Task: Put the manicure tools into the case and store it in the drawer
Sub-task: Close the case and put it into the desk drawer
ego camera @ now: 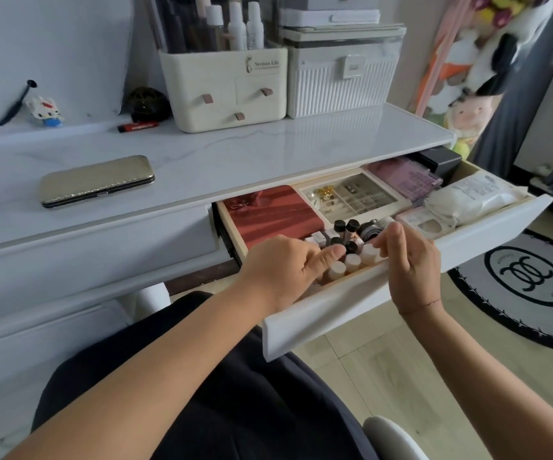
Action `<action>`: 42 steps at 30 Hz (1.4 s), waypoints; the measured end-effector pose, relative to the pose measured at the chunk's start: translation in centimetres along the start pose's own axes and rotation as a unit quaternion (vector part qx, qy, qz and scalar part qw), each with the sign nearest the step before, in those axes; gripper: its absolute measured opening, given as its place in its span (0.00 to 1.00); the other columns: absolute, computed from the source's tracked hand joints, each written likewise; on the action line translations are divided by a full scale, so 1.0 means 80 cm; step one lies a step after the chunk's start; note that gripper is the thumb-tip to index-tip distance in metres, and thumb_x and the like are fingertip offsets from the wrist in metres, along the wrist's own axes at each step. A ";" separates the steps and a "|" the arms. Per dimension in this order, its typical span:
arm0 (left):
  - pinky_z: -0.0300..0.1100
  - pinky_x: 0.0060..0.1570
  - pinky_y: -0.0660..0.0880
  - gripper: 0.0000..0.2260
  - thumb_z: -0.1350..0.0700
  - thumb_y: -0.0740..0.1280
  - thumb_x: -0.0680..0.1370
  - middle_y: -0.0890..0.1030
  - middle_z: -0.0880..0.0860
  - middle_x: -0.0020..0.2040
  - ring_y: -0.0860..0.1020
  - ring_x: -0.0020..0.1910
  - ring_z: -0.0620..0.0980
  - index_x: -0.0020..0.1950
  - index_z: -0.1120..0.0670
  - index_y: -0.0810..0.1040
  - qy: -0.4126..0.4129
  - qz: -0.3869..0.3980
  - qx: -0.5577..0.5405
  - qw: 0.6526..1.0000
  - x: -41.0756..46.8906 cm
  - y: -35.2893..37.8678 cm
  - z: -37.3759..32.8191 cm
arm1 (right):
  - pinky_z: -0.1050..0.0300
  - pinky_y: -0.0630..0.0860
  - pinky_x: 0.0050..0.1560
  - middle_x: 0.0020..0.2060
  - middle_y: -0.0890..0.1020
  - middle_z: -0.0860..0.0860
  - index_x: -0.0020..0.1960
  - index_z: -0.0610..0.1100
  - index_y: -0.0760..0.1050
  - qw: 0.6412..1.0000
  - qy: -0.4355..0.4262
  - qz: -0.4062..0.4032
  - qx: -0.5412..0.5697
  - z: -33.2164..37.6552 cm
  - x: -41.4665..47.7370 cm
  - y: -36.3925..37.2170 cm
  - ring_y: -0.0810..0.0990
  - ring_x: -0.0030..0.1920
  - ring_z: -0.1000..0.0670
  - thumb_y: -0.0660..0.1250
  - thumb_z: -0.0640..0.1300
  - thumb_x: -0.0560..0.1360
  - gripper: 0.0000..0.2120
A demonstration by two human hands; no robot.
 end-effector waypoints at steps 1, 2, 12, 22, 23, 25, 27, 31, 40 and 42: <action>0.44 0.27 0.71 0.31 0.33 0.45 0.74 0.72 0.51 0.22 0.72 0.22 0.46 0.30 0.54 0.74 -0.013 -0.009 -0.004 1.000 -0.003 -0.010 0.010 | 0.50 0.69 0.42 0.27 0.74 0.54 0.32 0.48 0.71 1.000 -0.004 0.010 0.007 0.011 0.004 0.006 0.73 0.31 0.54 0.49 0.58 0.77 0.23; 0.41 0.27 0.68 0.29 0.33 0.46 0.75 0.71 0.50 0.22 0.71 0.22 0.45 0.29 0.52 0.73 -0.036 -0.031 -0.010 0.999 -0.006 -0.023 0.023 | 0.52 0.70 0.41 0.27 0.75 0.53 0.33 0.47 0.72 0.999 -0.004 0.029 0.017 0.023 0.010 0.014 0.73 0.30 0.53 0.52 0.56 0.77 0.21; 0.50 0.69 0.59 0.25 0.43 0.55 0.79 0.69 0.61 0.69 0.64 0.69 0.59 0.66 0.61 0.70 -0.339 -0.317 0.134 0.875 -0.080 -0.189 0.237 | 0.58 0.69 0.64 0.64 0.72 0.48 0.66 0.44 0.69 0.923 -0.063 0.370 0.081 0.187 0.097 0.227 0.73 0.61 0.53 0.64 0.51 0.76 0.21; 0.44 0.46 0.63 0.18 0.50 0.52 0.82 0.78 0.62 0.52 0.74 0.55 0.61 0.54 0.61 0.74 -0.459 -0.274 0.006 0.845 -0.097 -0.222 0.259 | 0.56 0.59 0.35 0.33 0.63 0.47 0.39 0.44 0.67 0.894 0.081 0.418 0.143 0.241 0.114 0.358 0.61 0.36 0.47 0.63 0.45 0.72 0.07; 0.45 0.47 0.64 0.18 0.50 0.52 0.82 0.79 0.58 0.51 0.74 0.55 0.60 0.55 0.61 0.74 -0.451 -0.282 -0.016 0.847 -0.094 -0.220 0.250 | 0.56 0.59 0.36 0.34 0.62 0.46 0.39 0.45 0.67 0.889 0.101 0.413 0.171 0.237 0.117 0.354 0.60 0.36 0.47 0.64 0.45 0.71 0.06; 0.45 0.57 0.65 0.18 0.49 0.52 0.82 0.77 0.52 0.60 0.72 0.62 0.56 0.64 0.57 0.72 -0.435 -0.289 -0.057 0.851 -0.081 -0.211 0.229 | 0.53 0.62 0.42 0.36 0.65 0.46 0.38 0.44 0.71 0.886 0.131 0.391 0.211 0.224 0.123 0.336 0.63 0.39 0.47 0.65 0.47 0.67 0.07; 0.41 0.56 0.64 0.12 0.48 0.53 0.81 0.76 0.44 0.57 0.72 0.60 0.52 0.58 0.46 0.73 -0.405 -0.288 -0.088 0.863 -0.064 -0.196 0.209 | 0.53 0.65 0.47 0.38 0.69 0.47 0.41 0.36 0.74 0.883 0.152 0.369 0.246 0.204 0.133 0.304 0.67 0.42 0.48 0.65 0.49 0.65 0.16; 0.34 0.42 0.59 0.09 0.44 0.55 0.80 0.67 0.38 0.38 0.68 0.37 0.36 0.40 0.42 0.65 -0.328 -0.234 -0.141 0.904 -0.014 -0.154 0.141 | 0.57 0.69 0.50 0.41 0.75 0.45 0.48 0.31 0.76 0.889 0.198 0.281 0.303 0.137 0.157 0.207 0.72 0.44 0.49 0.66 0.41 0.74 0.12; 0.39 0.60 0.59 0.33 0.34 0.54 0.76 0.68 0.55 0.70 0.64 0.70 0.53 0.70 0.57 0.64 -0.289 0.016 -0.308 0.906 0.100 -0.012 0.015 | 0.59 0.72 0.48 0.38 0.81 0.51 0.44 0.42 0.80 0.924 0.268 0.117 0.246 -0.034 0.173 0.017 0.76 0.44 0.52 0.65 0.42 0.75 0.06; 0.41 0.67 0.57 0.38 0.32 0.52 0.75 0.62 0.56 0.74 0.60 0.73 0.53 0.74 0.59 0.57 -0.280 0.052 -0.303 0.909 0.119 0.009 0.001 | 0.59 0.73 0.43 0.42 0.77 0.46 0.51 0.38 0.79 0.927 0.280 0.121 0.219 -0.063 0.174 0.001 0.73 0.46 0.47 0.66 0.48 0.75 0.14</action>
Point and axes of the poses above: each hand's wrist, its own x-axis towards the middle knuckle, its own y-axis out of the palm, z = x × y, the point moved 2 cm from there along x, towards the middle knuckle
